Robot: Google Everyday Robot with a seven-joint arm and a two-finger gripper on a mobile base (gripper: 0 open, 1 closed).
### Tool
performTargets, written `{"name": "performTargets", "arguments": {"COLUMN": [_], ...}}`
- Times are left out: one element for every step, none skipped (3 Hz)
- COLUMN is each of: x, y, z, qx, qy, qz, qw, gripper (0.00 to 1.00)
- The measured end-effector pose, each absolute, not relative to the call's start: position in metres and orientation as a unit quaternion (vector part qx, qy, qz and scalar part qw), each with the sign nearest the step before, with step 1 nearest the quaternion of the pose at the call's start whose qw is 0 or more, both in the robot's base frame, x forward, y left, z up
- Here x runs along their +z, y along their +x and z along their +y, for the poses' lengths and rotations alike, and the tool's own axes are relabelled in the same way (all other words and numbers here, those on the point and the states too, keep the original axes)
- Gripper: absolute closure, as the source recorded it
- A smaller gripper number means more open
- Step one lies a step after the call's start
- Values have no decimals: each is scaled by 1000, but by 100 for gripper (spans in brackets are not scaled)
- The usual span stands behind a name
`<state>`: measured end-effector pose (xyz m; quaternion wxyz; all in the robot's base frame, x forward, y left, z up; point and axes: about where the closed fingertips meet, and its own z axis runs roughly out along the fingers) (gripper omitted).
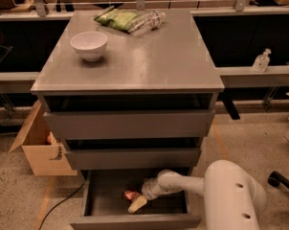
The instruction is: Place coke can into bottom drawer
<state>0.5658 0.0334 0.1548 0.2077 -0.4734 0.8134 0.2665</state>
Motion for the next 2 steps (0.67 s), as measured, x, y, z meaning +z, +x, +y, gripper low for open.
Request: {"name": "performTargets", "arguments": {"x": [163, 172], "y": [568, 574], "z": [18, -4], "qx": [270, 267], "qy": [-462, -443], "qz": [816, 822], "qw": [221, 239], "gripper": [0, 0]}}
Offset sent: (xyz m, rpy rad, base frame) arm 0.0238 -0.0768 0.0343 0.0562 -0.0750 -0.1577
